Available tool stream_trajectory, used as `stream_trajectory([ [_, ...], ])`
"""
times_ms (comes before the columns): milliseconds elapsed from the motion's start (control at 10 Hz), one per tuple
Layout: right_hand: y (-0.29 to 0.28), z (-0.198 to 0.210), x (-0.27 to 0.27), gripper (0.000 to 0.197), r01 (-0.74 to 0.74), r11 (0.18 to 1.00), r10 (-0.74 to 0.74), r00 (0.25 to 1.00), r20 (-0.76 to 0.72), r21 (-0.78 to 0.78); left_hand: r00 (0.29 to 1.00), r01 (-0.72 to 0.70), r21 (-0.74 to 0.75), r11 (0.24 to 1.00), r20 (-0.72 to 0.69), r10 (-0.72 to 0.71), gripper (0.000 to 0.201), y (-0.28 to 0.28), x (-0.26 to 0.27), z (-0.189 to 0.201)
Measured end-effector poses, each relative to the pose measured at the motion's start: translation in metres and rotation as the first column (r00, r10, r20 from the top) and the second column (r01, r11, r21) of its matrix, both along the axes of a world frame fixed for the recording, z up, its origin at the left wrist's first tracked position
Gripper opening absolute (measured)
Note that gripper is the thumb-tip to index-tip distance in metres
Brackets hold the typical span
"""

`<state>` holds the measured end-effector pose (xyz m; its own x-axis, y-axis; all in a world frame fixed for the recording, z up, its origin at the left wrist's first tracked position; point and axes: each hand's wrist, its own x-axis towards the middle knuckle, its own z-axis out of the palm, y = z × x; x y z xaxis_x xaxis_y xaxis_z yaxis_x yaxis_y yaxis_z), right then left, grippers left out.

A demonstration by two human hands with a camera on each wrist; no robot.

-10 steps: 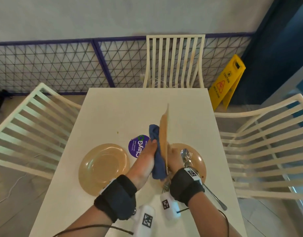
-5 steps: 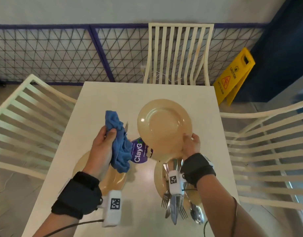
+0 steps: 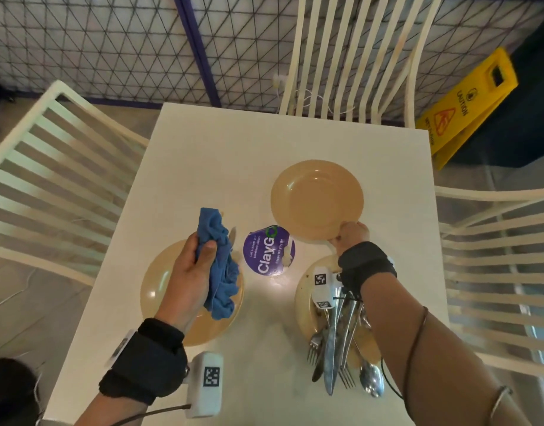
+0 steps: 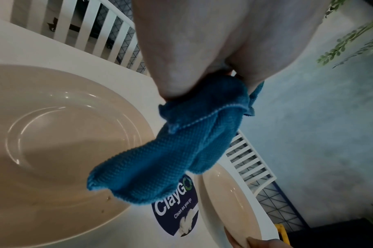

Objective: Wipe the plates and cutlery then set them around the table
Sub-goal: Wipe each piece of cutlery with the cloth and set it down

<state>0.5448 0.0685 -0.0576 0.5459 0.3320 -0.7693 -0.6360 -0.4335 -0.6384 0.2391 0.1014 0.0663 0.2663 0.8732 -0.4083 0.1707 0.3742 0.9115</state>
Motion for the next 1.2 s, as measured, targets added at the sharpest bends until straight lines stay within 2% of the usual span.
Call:
stream_trajectory([
  [100,0.001,0.011,-0.001,0.022,-0.008,1.0,0.008,1.0,-0.028,-0.017,1.0,0.007,0.005,1.0,-0.007,-0.007,0.027,-0.003,-0.003,-0.001],
  [200,-0.013,0.017,0.006,0.014,-0.37,0.917,0.395,0.893,0.214,-0.148,1.0,0.016,-0.003,1.0,0.026,-0.016,0.025,-0.009,-0.004,0.001],
  [300,-0.04,0.035,0.01,0.019,-0.09,0.996,0.088,0.993,0.08,0.025,0.998,0.015,-0.034,0.999,0.054,-0.013,0.021,-0.019,-0.003,0.003],
  [400,-0.085,0.053,0.0,0.018,-0.07,0.996,0.061,0.988,0.14,0.059,0.996,0.038,-0.057,0.998,0.078,-0.033,0.023,-0.031,-0.004,0.004],
  [500,-0.137,0.065,-0.024,0.017,-0.275,0.953,0.302,0.888,0.348,-0.126,0.995,0.066,-0.063,0.996,0.078,-0.061,0.021,-0.044,-0.007,0.001],
  [600,-0.178,0.064,-0.059,0.029,-0.507,0.79,0.611,0.696,0.378,-0.345,0.994,0.088,-0.066,0.994,0.065,-0.083,0.02,-0.059,-0.008,0.003],
  [700,-0.2,0.057,-0.096,0.029,-0.641,0.597,0.797,0.542,0.267,-0.483,0.993,0.111,-0.053,0.992,0.037,-0.11,0.021,-0.073,-0.009,0.009],
  [800,-0.21,0.037,-0.117,0.025,-0.62,0.505,0.857,0.44,0.266,-0.601,0.991,0.135,-0.045,0.99,0.02,-0.134,0.022,-0.085,-0.014,0.014],
  [900,-0.211,0.025,-0.127,0.031,-0.531,0.552,0.826,0.453,0.335,-0.643,0.99,0.143,-0.017,0.99,-0.002,-0.144,0.022,-0.095,-0.02,0.018],
  [1000,-0.208,0.017,-0.129,0.033,-0.466,0.569,0.814,0.434,0.385,-0.678,0.987,0.163,0.001,0.987,-0.008,-0.163,0.024,-0.103,-0.028,0.018],
  [1100,-0.203,0.022,-0.129,0.034,-0.472,0.572,0.813,0.432,0.39,-0.671,0.985,0.17,0.0,0.985,-0.013,-0.17,0.025,-0.112,-0.034,0.02],
  [1200,-0.199,0.024,-0.127,0.03,-0.481,0.541,0.83,0.436,0.347,-0.69,0.986,0.167,-0.005,0.986,-0.014,-0.167,0.026,-0.12,-0.039,0.026],
])
